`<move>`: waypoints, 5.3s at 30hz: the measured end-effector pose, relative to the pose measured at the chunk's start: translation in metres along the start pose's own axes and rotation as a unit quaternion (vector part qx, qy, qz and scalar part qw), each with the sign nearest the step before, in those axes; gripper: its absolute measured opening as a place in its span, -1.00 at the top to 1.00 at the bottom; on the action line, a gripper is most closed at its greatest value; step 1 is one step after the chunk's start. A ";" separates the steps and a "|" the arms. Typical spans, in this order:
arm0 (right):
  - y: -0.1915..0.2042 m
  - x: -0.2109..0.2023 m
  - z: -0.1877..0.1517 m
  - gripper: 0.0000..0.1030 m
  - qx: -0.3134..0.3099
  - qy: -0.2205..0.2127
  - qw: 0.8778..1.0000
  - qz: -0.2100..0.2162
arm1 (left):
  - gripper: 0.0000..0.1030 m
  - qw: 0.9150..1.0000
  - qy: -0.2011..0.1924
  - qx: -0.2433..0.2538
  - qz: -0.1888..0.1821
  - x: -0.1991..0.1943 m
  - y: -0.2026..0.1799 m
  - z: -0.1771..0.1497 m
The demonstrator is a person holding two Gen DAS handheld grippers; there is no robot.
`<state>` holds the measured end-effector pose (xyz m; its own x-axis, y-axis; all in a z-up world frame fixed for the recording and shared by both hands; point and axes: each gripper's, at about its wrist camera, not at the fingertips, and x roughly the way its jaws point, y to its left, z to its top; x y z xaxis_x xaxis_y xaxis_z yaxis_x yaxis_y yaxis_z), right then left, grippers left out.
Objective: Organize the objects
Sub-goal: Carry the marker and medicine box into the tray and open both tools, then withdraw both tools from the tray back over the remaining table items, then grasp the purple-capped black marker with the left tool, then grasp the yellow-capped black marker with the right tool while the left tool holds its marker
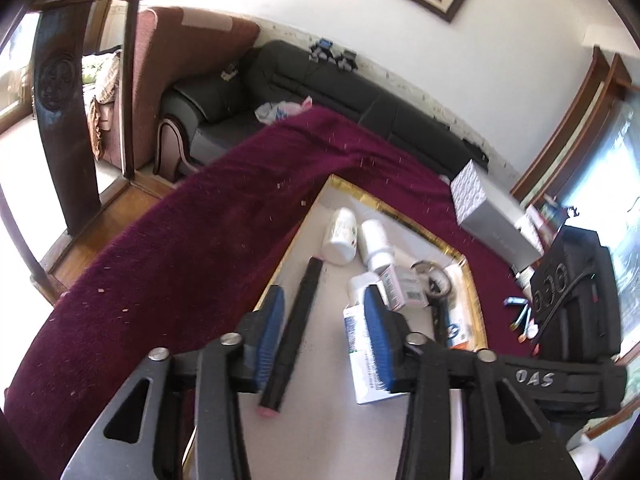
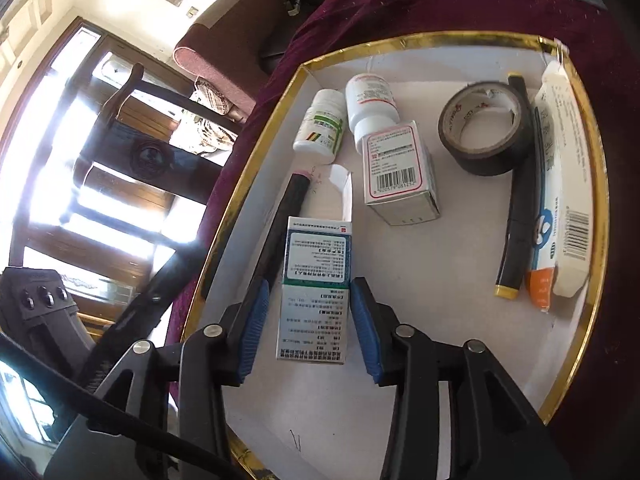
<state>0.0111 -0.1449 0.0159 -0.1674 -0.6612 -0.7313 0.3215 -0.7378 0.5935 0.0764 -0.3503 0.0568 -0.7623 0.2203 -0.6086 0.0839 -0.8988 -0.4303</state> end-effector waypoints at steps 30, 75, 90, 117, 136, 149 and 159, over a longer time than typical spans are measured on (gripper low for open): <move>-0.132 -0.327 -0.056 -0.62 0.004 -0.360 0.882 -0.306 | -0.10 0.985 0.083 0.107 -0.108 0.005 -0.177 -0.033; -0.344 -0.316 -0.069 -0.61 0.274 -0.376 0.878 -0.112 | 0.89 0.849 0.196 0.466 -0.153 0.257 -0.456 -0.093; -0.340 -0.314 -0.069 -0.61 0.268 -0.378 0.879 -0.115 | 0.84 0.829 0.179 0.507 -0.152 0.259 -0.448 -0.093; -0.344 -0.306 -0.068 -0.61 0.278 -0.365 0.883 -0.101 | 0.29 0.799 0.146 0.574 -0.104 0.291 -0.469 -0.094; -0.333 -0.299 -0.060 -0.61 0.250 -0.350 0.883 -0.188 | 0.78 0.906 0.160 0.385 -0.067 0.165 -0.364 -0.087; -0.309 -0.299 -0.059 -0.60 0.218 -0.344 0.871 -0.274 | 0.78 0.945 0.184 0.260 -0.069 0.114 -0.268 -0.134; -0.284 -0.271 0.026 -0.61 0.224 -0.230 0.945 -0.067 | 0.78 0.955 0.179 0.201 -0.123 0.115 -0.244 -0.128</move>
<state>-0.0593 0.2404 0.0544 -0.5995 -0.4713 -0.6469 -0.1396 -0.7343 0.6644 0.0505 -0.0567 0.0067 -0.4530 0.4937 -0.7423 -0.3773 -0.8606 -0.3422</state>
